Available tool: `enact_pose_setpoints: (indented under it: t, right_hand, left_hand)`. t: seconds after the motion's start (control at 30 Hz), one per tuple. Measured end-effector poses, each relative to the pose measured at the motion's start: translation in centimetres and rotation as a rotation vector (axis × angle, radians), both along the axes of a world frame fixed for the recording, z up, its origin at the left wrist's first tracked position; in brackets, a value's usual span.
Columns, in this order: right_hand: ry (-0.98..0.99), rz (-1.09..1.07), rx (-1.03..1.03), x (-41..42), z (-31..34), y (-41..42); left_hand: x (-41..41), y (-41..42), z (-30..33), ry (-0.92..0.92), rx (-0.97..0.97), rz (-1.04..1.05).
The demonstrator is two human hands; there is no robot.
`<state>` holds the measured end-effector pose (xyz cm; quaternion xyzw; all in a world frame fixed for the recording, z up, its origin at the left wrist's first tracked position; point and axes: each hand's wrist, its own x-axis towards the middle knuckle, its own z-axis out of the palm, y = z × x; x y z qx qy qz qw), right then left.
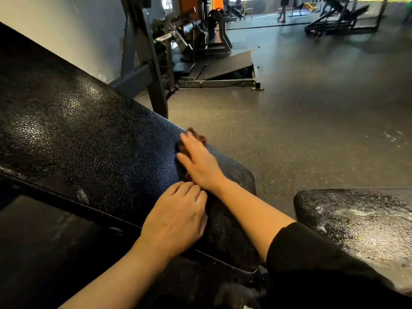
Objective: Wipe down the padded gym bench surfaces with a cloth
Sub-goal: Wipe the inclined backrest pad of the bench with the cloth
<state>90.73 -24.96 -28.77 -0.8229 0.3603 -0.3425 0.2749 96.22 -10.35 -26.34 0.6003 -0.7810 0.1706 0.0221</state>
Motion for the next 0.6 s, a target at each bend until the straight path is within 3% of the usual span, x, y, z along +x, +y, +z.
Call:
enact_pose_setpoints:
  t: [0.17, 0.43, 0.53, 0.6]
  right_hand:
    - [-0.043, 0.034, 0.016, -0.1, 0.2, -0.1]
    - [0.134, -0.320, 0.246, -10.2, -6.2, -1.0]
    - [0.184, -0.364, 0.217, -8.7, -4.9, -0.3]
    - [0.122, -0.269, 0.131, -5.4, -2.6, 0.1]
  left_hand:
    - [0.1, 0.1, 0.1, -0.020, -0.002, -0.005]
    - [0.2, 0.0, -0.5, 0.008, -0.043, -0.014]
    - [0.2, -0.1, -0.6, 0.020, -0.068, -0.012]
    - [0.2, -0.1, -0.6, 0.020, -0.069, -0.017]
